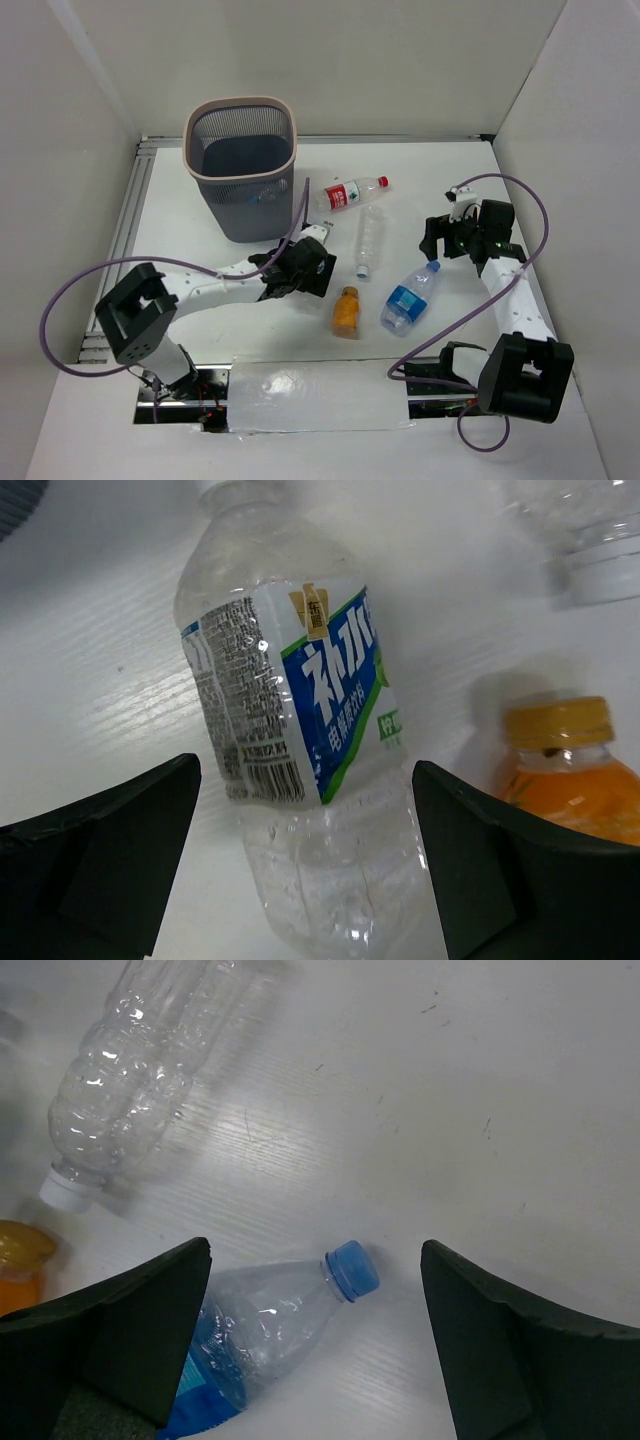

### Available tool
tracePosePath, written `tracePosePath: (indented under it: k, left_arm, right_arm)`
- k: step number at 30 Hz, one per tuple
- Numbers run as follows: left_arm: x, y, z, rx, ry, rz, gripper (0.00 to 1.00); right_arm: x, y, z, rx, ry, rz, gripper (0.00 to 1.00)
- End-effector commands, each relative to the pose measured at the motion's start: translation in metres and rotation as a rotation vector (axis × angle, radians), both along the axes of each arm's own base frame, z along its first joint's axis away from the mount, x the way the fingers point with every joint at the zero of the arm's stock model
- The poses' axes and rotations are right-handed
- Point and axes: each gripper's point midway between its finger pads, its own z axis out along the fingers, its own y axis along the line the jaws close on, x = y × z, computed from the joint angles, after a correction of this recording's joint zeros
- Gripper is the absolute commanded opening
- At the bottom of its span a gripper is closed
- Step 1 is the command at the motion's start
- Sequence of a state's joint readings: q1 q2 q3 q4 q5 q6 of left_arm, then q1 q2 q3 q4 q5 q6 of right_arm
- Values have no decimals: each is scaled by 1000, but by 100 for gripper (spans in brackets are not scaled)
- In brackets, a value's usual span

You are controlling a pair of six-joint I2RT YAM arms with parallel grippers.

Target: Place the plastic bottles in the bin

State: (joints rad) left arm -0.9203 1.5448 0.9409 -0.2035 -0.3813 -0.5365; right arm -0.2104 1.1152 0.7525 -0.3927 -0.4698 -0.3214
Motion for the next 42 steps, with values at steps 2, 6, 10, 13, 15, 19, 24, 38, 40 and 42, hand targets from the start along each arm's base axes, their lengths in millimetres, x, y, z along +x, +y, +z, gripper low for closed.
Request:
tracePosePath:
  k: [2,6,10,13,15,19,24,38,40,42]
  left_arm:
    - [19,-8,-11,-2,-12,69,100]
    - [18,-12,-28,1,36,61,75]
    - [18,-23,0,-64,3,6,33]
    - [20,-51,58,-156,-85,-108,13]
    - [22,-72,128,-248,-205,-203,8]
    - [39,-80,256,-372,-448,-239,8]
    - [89,-27,387,-468,-732,-57,9]
    - [231,170,339,-191,-814,590,53]
    - [236,177,322,-180,-775,603,68]
    - [238,184,311,-189,-740,614,82]
  right_arm:
    - [2,2,3,15,-3,15,94]
    - [6,4,5,22,-6,35,97]
    - [11,18,11,86,4,122,93]
    - [24,29,13,133,30,146,76]
    - [32,45,13,161,59,171,70]
    - [51,75,4,266,168,191,69]
    - [75,115,1,339,256,195,90]
    - [91,155,-30,246,282,-3,100]
    - [94,155,-43,217,292,-21,100]
    - [97,158,-54,205,308,-22,100]
